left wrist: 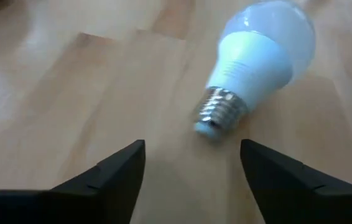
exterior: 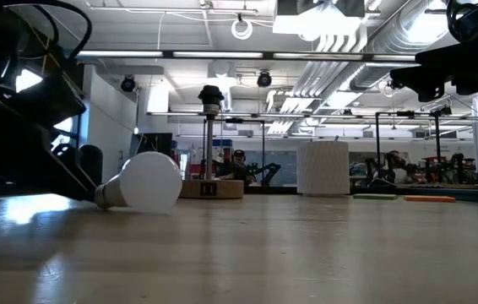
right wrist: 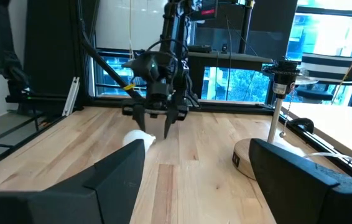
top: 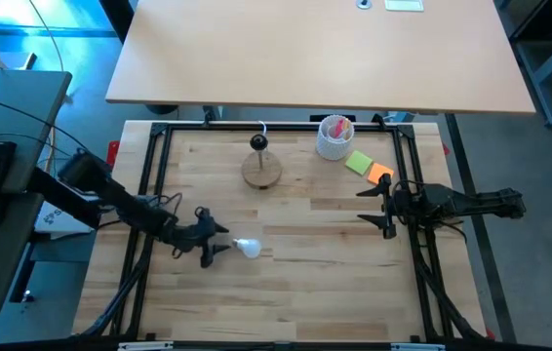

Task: Screw lightbulb
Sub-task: Insert the light bulb into the lamp

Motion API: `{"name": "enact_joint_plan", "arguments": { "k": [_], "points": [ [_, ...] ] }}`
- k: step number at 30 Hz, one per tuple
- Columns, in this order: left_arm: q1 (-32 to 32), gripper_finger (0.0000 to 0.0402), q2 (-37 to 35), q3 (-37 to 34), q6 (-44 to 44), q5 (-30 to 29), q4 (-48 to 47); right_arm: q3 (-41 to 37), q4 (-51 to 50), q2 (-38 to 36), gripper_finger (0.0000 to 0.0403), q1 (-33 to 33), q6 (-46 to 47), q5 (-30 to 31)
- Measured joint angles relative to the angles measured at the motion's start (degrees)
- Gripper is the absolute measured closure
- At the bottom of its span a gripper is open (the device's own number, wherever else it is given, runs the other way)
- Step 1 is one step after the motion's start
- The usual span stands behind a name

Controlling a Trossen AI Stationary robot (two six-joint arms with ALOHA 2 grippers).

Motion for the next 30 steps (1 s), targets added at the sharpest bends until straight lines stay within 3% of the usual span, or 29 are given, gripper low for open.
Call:
{"name": "enact_joint_plan", "arguments": {
  "k": [6,14,17,21,30],
  "points": [
    [-0.2,0.0116,8.8,5.7,11.2,4.2,5.1,0.0,0.0,0.0,0.0117,0.0,0.0,0.0],
    [-0.2,0.0115,14.2,8.3,13.4,4.3,8.8,0.0,0.0,0.0,0.0117,0.0,0.0,0.0],
    [-0.2,0.0116,14.9,8.1,15.3,7.0,12.4,0.0,0.0,0.0,0.0117,0.0,0.0,0.0],
    [-0.1,0.0129,15.6,8.2,14.7,11.2,15.5,0.0,0.0,0.0,0.0117,0.0,0.0,0.0],
    [0.2,0.019,16.9,8.4,11.2,10.3,19.1,0.0,0.0,0.0,0.0117,0.0,0.0,0.0]
  ]
}}
